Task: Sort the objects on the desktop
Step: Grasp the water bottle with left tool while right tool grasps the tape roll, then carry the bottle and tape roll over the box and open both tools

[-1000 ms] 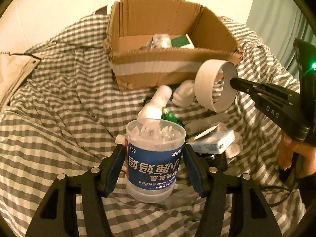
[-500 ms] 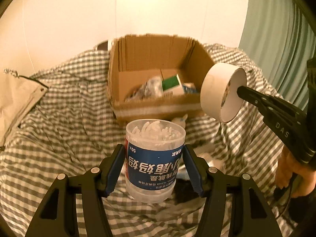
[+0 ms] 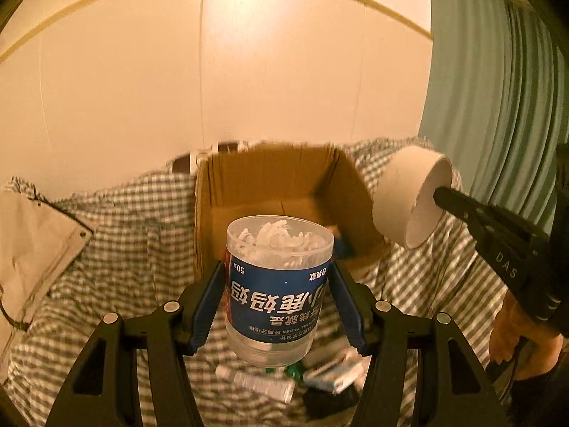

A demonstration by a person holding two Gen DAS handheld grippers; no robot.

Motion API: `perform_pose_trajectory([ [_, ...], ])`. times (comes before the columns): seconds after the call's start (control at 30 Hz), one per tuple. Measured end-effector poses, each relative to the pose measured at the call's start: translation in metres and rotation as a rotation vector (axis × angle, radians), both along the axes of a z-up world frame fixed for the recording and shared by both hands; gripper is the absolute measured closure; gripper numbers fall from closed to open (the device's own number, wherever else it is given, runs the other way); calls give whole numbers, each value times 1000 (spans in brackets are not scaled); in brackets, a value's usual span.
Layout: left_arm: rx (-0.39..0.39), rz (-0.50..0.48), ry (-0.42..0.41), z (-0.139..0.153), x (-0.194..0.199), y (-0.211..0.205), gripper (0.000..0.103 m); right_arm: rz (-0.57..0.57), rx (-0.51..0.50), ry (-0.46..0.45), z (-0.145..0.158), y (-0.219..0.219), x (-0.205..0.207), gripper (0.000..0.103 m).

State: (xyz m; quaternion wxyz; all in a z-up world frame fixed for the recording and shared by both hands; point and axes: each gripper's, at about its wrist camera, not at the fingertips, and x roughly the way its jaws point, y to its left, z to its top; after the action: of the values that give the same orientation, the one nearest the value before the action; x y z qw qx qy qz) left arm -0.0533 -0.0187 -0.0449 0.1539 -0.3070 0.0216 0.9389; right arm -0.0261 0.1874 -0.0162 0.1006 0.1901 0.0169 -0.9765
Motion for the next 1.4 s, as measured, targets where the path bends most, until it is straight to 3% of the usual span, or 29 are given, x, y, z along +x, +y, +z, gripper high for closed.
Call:
perform_pose_trajectory([
  [0.3, 62, 28, 76, 28, -25, -2, 41, -12, -17, 50, 23, 5, -18, 100],
  [0.57, 75, 46, 99, 29, -61, -1, 41, -15, -21, 47, 25, 5, -48, 100],
  [0.87, 69, 58, 72, 8, -107, 7, 41, -19, -13, 8, 15, 6, -101, 100],
  [1.4, -8, 56, 7, -42, -181, 33, 41, -32, 13, -204, -42, 15, -185, 99],
])
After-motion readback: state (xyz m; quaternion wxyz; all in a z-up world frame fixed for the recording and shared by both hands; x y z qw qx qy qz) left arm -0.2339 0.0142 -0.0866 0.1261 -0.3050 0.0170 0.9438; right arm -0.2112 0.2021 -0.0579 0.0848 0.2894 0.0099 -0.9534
